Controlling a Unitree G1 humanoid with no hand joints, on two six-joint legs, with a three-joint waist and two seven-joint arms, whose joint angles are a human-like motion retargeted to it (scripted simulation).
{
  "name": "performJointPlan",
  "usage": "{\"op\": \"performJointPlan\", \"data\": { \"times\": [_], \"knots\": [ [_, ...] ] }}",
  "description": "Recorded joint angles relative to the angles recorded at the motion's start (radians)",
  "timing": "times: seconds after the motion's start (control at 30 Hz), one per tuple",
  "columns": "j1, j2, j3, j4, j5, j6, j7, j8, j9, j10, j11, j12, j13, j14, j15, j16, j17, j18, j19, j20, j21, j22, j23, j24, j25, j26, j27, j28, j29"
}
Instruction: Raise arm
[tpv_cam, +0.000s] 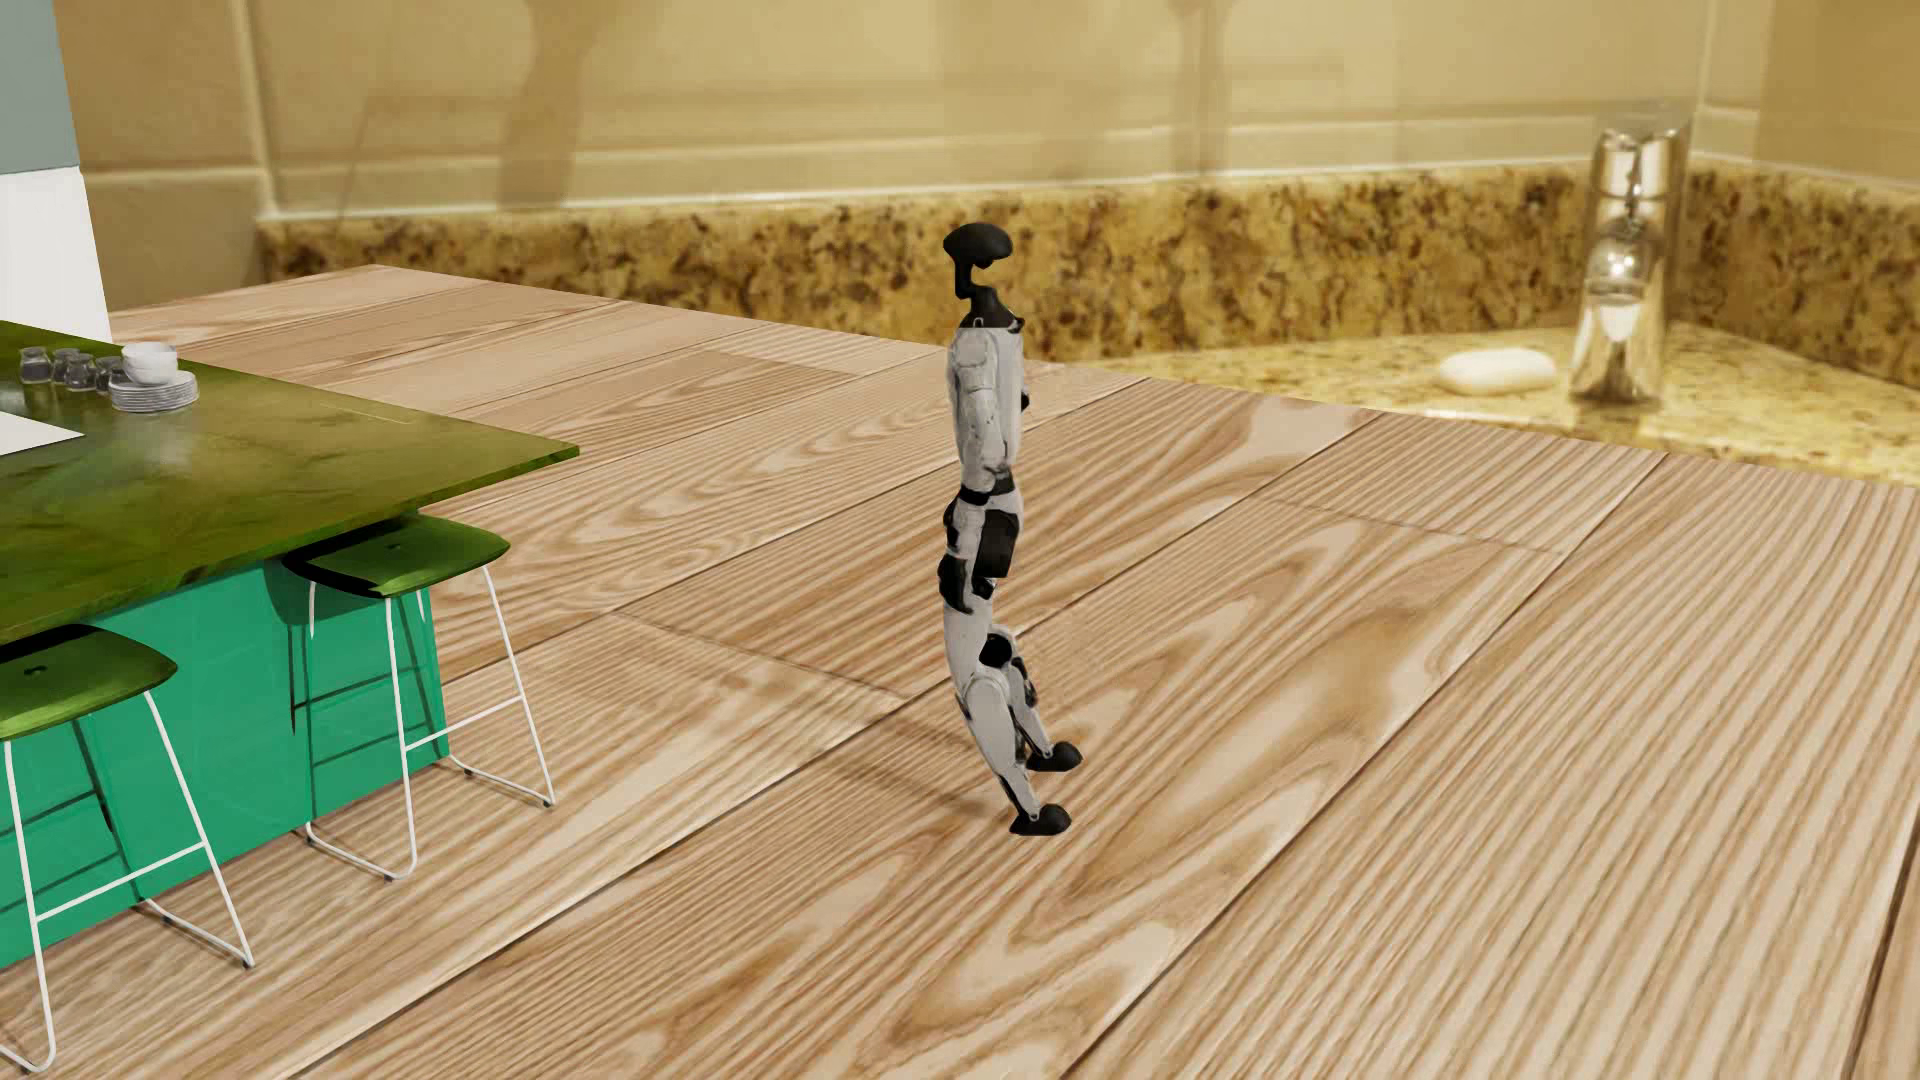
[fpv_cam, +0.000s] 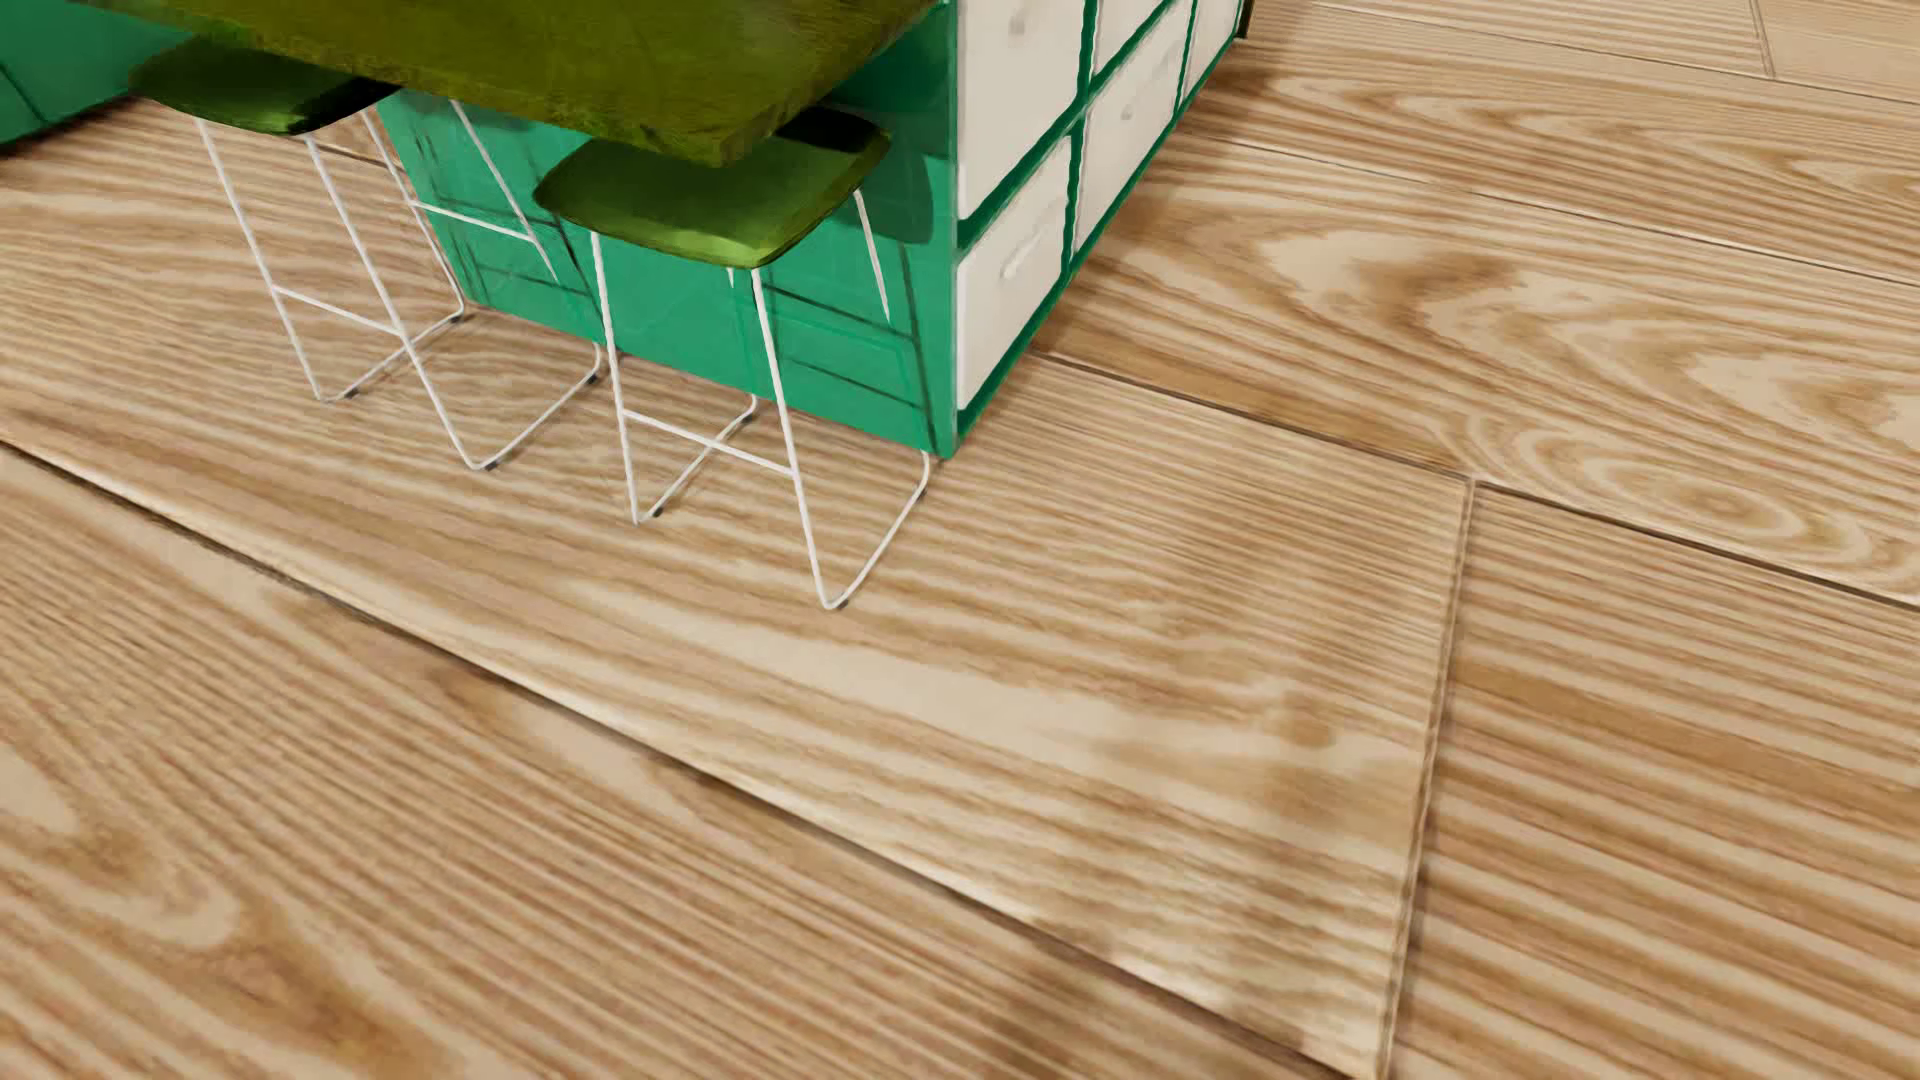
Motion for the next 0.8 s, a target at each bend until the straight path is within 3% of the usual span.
{"op": "performJointPlan", "data": {
  "times": [0.07, 0.17, 0.23, 0.27, 0.37, 0.47, 0.6, 0.8],
  "knots": [
    [-0.007, 0.002, 0.002, 0.001, 0.001, 0.000, 0.000, 0.000, 0.010, -0.001, 0.007, -0.036, -0.018, 0.031, -0.012, 0.025, -0.010, 0.000, 0.000, 0.039, -0.041, -0.123, -0.105, 0.000, 0.000, 0.000, 0.000, 0.000, 0.000],
    [-0.016, -0.005, 0.013, -0.001, -0.001, 0.003, 0.000, 0.000, 0.019, 0.001, 0.017, -0.217, -0.165, 0.057, -0.013, 0.091, -0.066, 0.000, 0.000, 0.175, -0.231, -0.459, -0.447, 0.000, 0.000, 0.000, 0.000, 0.000, 0.000],
    [-0.027, -0.017, 0.011, -0.004, -0.005, 0.011, 0.000, 0.000, 0.012, 0.000, 0.019, -0.438, -0.376, 0.053, -0.008, 0.131, -0.111, 0.000, 0.000, 0.266, -0.373, -0.667, -0.656, 0.000, 0.000, 0.000, 0.000, 0.000, 0.000],
    [0.012, 0.022, 0.013, -0.012, -0.020, -0.004, 0.000, 0.000, 0.039, -0.002, 0.030, -0.590, -0.491, 0.033, -0.011, 0.170, -0.132, 0.000, 0.000, 0.256, -0.425, -0.732, -0.742, 0.000, 0.000, 0.000, 0.000, 0.000, 0.000],
    [0.016, 0.037, 0.005, -0.017, -0.022, 0.002, 0.000, 0.000, 0.040, -0.005, 0.025, -0.999, -0.879, 0.029, -0.008, 0.208, -0.196, 0.000, 0.000, 0.355, -0.559, -0.846, -0.882, 0.000, 0.000, 0.000, 0.000, 0.000, 0.000],
    [0.028, 0.049, 0.009, -0.021, -0.024, 0.008, 0.000, 0.000, 0.029, -0.011, 0.018, -1.284, -1.153, 0.014, -0.001, 0.231, -0.229, 0.000, 0.000, 0.472, -0.658, -0.944, -0.982, 0.000, 0.000, 0.000, 0.000, 0.000, 0.000],
    [0.041, 0.063, 0.023, -0.021, -0.025, 0.020, 0.000, 0.000, -0.005, -0.015, 0.008, -1.408, -1.275, -0.007, 0.010, 0.265, -0.259, 0.000, 0.000, 0.585, -0.748, -1.116, -1.110, 0.000, 0.000, 0.000, 0.000, 0.000, 0.000],
    [0.051, 0.079, 0.037, -0.028, -0.031, 0.026, 0.000, 0.000, -0.020, -0.016, 0.003, -1.395, -1.247, -0.008, 0.017, 0.297, -0.283, 0.000, 0.000, 0.582, -0.779, -1.158, -1.159, 0.000, 0.000, 0.000, 0.000, 0.000, 0.000]
  ]
}}
